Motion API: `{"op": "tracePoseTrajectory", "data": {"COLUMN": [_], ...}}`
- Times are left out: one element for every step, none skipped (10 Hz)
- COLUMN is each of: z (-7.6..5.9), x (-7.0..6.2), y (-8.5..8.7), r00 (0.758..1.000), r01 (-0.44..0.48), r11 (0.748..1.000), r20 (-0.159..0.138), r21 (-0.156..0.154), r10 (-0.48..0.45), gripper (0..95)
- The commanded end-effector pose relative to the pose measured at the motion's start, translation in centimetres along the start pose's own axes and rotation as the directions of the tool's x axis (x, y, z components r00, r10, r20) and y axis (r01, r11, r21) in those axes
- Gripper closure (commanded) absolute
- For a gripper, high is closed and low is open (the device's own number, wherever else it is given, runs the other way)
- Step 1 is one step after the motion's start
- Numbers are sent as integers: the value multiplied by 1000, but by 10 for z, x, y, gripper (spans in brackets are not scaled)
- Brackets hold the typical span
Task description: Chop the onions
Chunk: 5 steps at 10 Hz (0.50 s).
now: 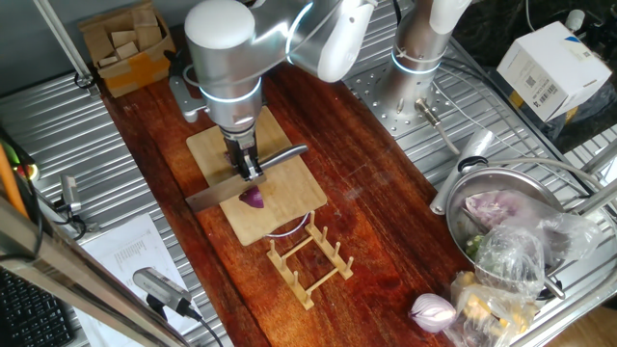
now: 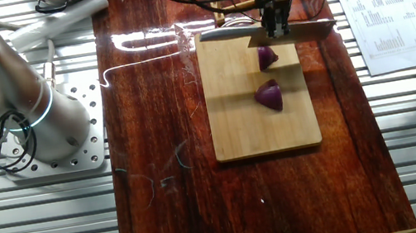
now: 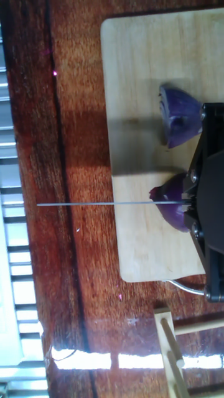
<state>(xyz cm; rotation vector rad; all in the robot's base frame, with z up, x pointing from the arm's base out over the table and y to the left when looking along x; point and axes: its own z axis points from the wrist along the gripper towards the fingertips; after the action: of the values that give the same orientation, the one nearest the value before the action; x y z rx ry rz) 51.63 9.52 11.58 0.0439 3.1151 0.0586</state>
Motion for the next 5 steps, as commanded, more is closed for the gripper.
{"op": "tracePoseTrajectory", "data": {"z": [2, 3, 4, 5, 6], "x": [0, 1, 2, 2, 4], "y": [-1, -1, -1, -2, -2], "r00": [1000, 1000, 1000, 1000, 1000], "r01": [1, 0, 0, -1, -1], "r11": [1000, 1000, 1000, 1000, 1000], "r20": [4, 6, 9, 10, 12], "r21": [2, 2, 3, 4, 4], "r10": [-1, 0, 0, 1, 1], "gripper": [950, 950, 950, 950, 950]}}
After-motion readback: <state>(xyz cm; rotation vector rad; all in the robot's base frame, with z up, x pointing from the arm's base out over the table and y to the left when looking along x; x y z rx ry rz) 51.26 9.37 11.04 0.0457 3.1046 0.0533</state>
